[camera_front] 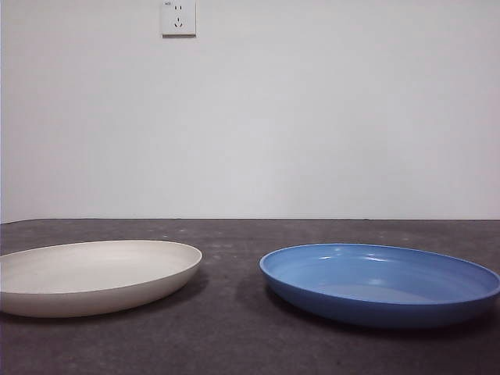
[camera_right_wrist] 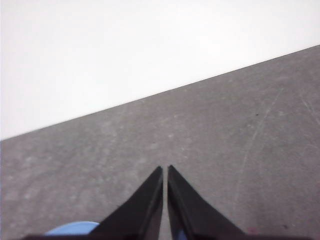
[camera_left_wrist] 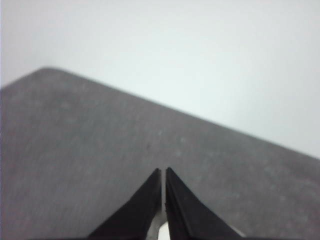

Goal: Pick up the white plate, put it on the blue plate, put it on desk

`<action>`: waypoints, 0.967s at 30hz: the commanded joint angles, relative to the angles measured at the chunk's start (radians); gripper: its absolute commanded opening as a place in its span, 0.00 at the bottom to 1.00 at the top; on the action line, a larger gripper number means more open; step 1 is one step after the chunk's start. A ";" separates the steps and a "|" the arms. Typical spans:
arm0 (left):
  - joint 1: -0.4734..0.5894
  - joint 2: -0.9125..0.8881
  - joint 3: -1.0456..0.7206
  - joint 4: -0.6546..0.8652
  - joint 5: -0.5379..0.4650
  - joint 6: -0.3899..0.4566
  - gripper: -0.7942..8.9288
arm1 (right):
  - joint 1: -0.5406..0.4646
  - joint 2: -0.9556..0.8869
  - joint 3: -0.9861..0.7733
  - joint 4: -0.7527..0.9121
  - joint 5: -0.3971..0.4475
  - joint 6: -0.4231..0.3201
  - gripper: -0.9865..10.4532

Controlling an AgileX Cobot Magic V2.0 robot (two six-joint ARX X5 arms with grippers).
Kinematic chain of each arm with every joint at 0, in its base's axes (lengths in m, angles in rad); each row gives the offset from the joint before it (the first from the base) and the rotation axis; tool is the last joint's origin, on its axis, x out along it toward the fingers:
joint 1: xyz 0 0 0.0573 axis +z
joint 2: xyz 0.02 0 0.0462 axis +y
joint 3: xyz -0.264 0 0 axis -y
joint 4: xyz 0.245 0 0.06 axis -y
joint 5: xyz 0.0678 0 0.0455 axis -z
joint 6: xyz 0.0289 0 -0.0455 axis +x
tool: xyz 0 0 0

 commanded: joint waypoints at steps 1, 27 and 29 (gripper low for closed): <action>-0.002 0.069 0.101 -0.025 0.002 -0.003 0.10 | 0.000 0.064 0.071 -0.008 -0.015 0.040 0.10; -0.068 0.616 0.700 -0.320 0.482 0.096 0.10 | 0.176 0.602 0.655 -0.388 -0.460 -0.194 0.10; -0.080 0.622 0.700 -0.355 0.493 0.115 0.10 | 0.176 0.619 0.670 -0.401 -0.512 -0.213 0.10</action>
